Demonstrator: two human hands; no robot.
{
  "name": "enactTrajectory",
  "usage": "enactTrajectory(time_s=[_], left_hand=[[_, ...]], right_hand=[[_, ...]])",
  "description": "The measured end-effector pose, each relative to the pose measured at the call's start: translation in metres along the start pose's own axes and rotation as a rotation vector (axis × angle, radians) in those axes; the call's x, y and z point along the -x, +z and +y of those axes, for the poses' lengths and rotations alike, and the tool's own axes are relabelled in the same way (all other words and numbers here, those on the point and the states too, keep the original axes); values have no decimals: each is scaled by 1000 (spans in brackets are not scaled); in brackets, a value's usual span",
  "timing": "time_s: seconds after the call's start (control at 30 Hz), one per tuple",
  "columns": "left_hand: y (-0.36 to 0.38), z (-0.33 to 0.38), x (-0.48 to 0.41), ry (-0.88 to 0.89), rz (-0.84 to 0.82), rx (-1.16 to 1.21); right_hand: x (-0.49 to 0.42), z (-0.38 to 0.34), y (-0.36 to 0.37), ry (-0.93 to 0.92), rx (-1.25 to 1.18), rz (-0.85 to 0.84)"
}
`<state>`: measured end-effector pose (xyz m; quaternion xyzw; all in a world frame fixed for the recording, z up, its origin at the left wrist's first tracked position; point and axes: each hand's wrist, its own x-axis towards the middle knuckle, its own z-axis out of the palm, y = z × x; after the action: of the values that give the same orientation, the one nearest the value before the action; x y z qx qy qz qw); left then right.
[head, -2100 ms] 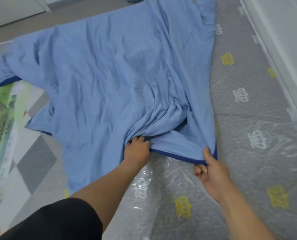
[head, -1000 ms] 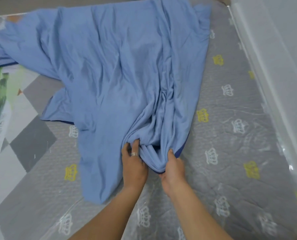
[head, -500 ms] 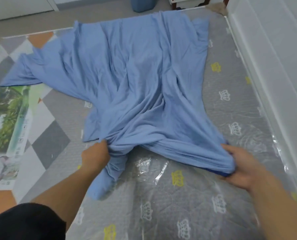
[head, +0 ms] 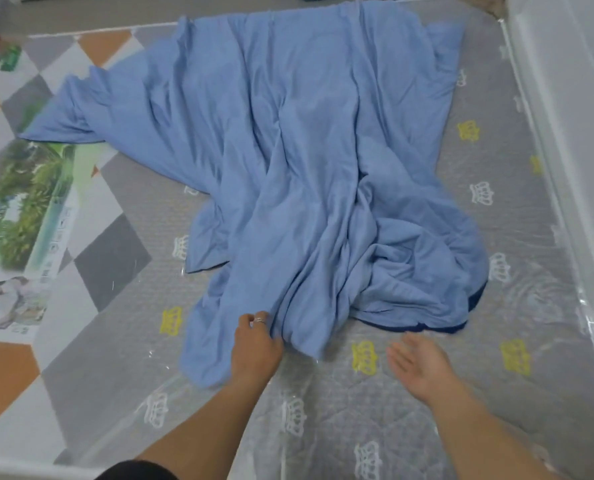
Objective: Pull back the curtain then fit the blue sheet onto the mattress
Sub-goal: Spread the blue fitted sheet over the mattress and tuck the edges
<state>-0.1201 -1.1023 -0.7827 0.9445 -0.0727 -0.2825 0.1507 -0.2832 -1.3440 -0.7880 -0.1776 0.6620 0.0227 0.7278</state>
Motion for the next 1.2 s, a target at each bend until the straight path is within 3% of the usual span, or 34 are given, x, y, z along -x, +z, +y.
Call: enactTrajectory(time_s=[0.17,0.27,0.37,0.47,0.53,0.7,0.8,0.9,0.97,1.03,1.1,1.13,1.2], left_hand=[[14,-33,-28,-253,-1,3],[18,-52,-41,-261,-141,-174],[33,-74,-56,-258,-153,-142],[40,-79,-67,-213,-117,132],[32,-73,-63,-156,-201,324],[-39,-51,-60,-209,-454,1090],[-114,-17,-95,-112,-354,1367],[-181,27,-144,13,-169,1530],[-207,51,-167,57,-190,1696],[-203,67,-177,91,-28,1531],[-167,71,-166,108,257,1065],[-140,67,-155,132,304,926],[-77,50,-129,165,189,732]], right_hand=[[-56,39,30,87,96,101],[-79,42,45,112,-43,102],[-101,46,79,80,-176,30],[-112,45,109,49,-159,-121],[-117,41,116,31,-169,-185],[-112,28,119,29,-186,-124],[-107,30,113,-28,-200,-7],[-97,28,110,-58,-296,-62],[-95,30,110,-56,-406,-86],[-89,36,107,-62,-491,-122],[-82,45,105,-41,-584,-135],[-78,49,106,-40,-625,-163],[-67,52,110,-42,-671,-235]])
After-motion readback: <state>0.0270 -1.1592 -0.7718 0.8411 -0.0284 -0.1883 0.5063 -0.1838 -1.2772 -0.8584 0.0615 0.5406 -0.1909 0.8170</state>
